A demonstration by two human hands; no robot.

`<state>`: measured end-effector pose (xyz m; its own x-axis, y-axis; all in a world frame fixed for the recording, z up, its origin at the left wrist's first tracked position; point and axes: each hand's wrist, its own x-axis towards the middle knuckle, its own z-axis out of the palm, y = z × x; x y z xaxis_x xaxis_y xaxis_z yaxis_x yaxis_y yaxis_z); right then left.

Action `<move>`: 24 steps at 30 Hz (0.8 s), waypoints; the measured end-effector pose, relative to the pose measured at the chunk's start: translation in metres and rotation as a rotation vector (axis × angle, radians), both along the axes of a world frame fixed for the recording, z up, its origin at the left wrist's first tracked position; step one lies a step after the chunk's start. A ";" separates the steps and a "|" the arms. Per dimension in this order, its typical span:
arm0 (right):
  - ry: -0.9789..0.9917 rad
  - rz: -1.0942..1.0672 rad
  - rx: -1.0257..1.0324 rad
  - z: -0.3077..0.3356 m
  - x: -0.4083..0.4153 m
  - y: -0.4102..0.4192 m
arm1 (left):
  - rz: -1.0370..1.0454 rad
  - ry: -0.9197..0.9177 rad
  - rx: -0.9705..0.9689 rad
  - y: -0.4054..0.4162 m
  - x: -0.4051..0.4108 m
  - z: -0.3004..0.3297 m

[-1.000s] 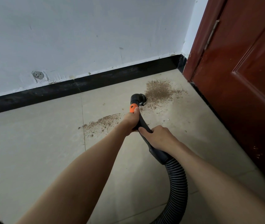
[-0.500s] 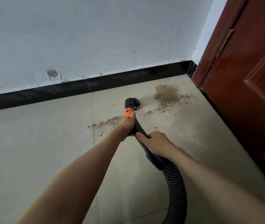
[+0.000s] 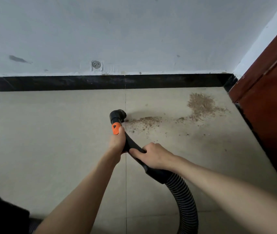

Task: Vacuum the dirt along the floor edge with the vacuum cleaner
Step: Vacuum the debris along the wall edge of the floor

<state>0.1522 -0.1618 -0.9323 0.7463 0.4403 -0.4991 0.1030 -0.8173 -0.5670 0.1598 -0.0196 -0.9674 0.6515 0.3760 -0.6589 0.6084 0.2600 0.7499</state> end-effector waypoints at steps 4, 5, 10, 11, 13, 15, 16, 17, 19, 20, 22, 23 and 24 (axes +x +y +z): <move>0.011 0.047 -0.029 0.001 -0.004 0.017 | 0.035 0.025 -0.026 0.016 -0.009 -0.002; 0.011 0.049 -0.034 0.001 -0.003 0.019 | 0.029 0.027 -0.034 0.019 -0.010 -0.003; 0.000 0.019 -0.060 -0.001 -0.003 0.013 | -0.019 0.033 -0.041 0.012 -0.009 -0.005; 0.002 0.006 -0.063 -0.002 -0.004 0.010 | -0.035 0.027 -0.047 0.008 -0.007 -0.005; 0.020 -0.027 -0.060 -0.004 -0.005 0.002 | -0.064 0.017 -0.059 -0.001 -0.006 -0.006; 0.036 -0.060 -0.049 -0.005 -0.007 -0.008 | -0.090 0.015 -0.067 -0.010 -0.006 -0.007; 0.038 -0.072 -0.045 -0.006 -0.008 -0.013 | -0.105 0.013 -0.070 -0.014 -0.006 -0.007; 0.037 -0.082 -0.045 -0.007 -0.010 -0.017 | -0.119 0.013 -0.070 -0.017 -0.006 -0.008; 0.037 -0.106 -0.041 -0.009 -0.013 -0.024 | -0.147 0.017 -0.065 -0.023 -0.006 -0.010; 0.037 -0.118 -0.035 -0.011 -0.015 -0.028 | -0.160 0.014 -0.064 -0.026 -0.007 -0.009; 0.037 -0.139 -0.023 -0.013 -0.017 -0.036 | -0.177 0.013 -0.053 -0.032 -0.006 -0.009; 0.036 -0.147 -0.020 -0.013 -0.018 -0.040 | -0.182 0.018 -0.043 -0.035 -0.006 -0.009; 0.033 -0.150 -0.018 -0.014 -0.018 -0.044 | -0.186 0.025 -0.031 -0.038 -0.005 -0.009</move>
